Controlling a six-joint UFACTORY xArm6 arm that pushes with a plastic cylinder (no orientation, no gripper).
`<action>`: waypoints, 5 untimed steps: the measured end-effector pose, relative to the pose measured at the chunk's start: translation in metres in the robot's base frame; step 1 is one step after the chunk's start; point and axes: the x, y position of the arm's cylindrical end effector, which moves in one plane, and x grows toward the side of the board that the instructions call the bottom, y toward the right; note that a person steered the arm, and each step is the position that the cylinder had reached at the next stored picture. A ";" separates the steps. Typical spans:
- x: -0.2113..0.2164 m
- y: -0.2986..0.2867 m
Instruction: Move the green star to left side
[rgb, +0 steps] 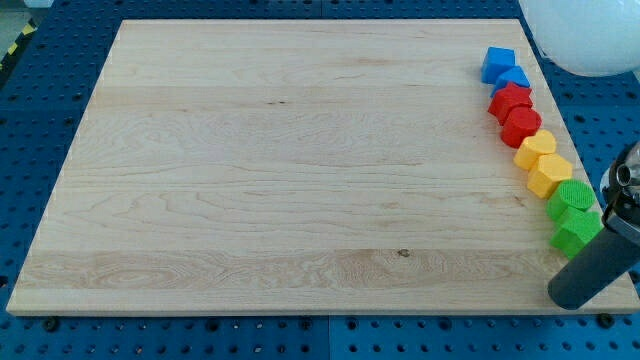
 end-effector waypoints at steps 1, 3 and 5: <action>0.000 0.011; -0.001 0.063; -0.004 0.105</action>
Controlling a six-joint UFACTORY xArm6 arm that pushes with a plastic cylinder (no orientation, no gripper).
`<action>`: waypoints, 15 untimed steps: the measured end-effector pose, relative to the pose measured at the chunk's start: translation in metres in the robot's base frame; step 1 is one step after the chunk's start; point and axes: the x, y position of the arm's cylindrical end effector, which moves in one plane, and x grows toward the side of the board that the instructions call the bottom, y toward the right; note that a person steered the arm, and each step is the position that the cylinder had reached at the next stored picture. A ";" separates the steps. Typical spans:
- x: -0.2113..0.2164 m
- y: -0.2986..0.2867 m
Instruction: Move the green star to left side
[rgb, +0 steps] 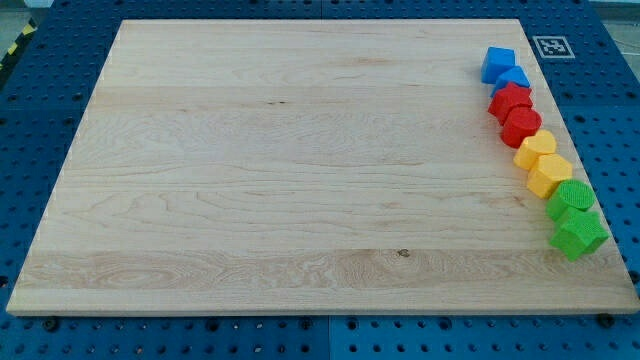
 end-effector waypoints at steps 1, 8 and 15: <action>-0.031 0.006; -0.062 -0.089; -0.054 -0.136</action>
